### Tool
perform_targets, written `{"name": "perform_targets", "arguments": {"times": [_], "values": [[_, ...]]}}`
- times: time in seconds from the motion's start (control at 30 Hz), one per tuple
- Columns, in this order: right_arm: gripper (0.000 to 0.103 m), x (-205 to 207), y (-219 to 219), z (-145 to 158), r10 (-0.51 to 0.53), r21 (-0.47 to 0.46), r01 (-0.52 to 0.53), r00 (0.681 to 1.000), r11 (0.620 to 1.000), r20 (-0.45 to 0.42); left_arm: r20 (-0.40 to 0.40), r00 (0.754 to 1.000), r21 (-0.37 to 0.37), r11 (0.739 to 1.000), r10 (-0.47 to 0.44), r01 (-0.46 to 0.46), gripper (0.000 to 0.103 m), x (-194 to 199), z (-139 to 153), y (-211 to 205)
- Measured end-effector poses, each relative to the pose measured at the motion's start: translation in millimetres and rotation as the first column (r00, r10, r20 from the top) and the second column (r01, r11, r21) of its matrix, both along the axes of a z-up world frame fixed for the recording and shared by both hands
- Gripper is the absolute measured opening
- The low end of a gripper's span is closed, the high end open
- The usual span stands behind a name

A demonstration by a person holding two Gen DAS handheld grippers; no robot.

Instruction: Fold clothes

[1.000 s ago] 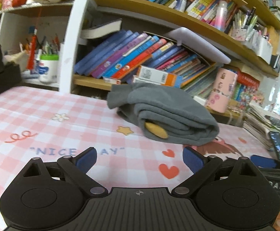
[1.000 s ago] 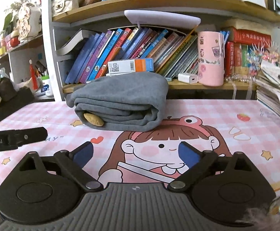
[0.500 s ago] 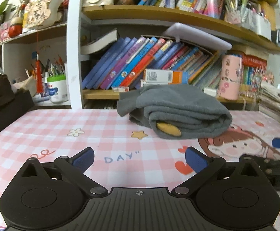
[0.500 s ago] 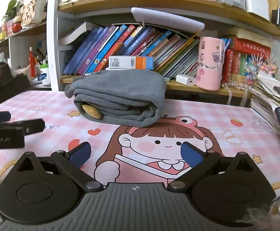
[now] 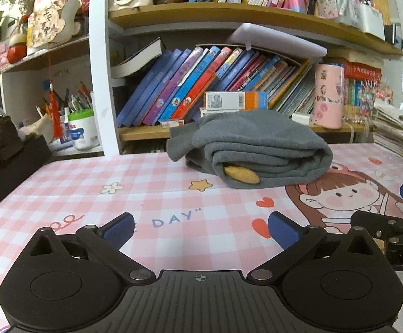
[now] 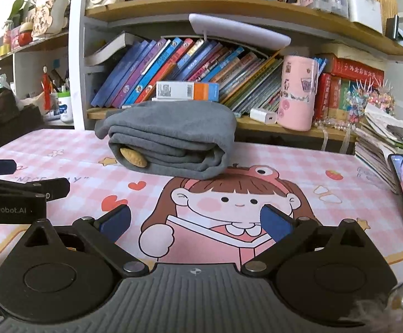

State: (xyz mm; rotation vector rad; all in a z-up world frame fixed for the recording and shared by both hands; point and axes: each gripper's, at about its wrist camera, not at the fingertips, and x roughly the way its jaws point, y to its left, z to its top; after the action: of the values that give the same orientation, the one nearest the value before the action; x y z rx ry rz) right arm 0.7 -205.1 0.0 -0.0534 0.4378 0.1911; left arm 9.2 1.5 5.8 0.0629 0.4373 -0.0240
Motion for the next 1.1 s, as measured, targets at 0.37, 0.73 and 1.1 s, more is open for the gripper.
{"name": "perform_targets", "arguments": {"times": [0.37,0.73,1.1], "values": [[0.1,0.4,-4.4,1.0,-0.011,0.025,0.01,1.0,1.0,0.011,0.005,1.0,0.012,1.0,0.013,-0.013,0.103,-0.8,0.2,-0.1],[0.101,2.1,-1.0,0.8,-0.004,0.003,0.004,1.0,1.0,0.0,0.014,1.0,0.024,1.0,0.006,-0.007,0.103,-2.8,0.7,-2.3],[0.103,2.6,0.7,0.9,-0.001,-0.005,0.001,1.0,1.0,-0.004,0.012,1.0,0.032,0.999,0.003,-0.003,0.103,-2.5,0.6,-3.4]]}}
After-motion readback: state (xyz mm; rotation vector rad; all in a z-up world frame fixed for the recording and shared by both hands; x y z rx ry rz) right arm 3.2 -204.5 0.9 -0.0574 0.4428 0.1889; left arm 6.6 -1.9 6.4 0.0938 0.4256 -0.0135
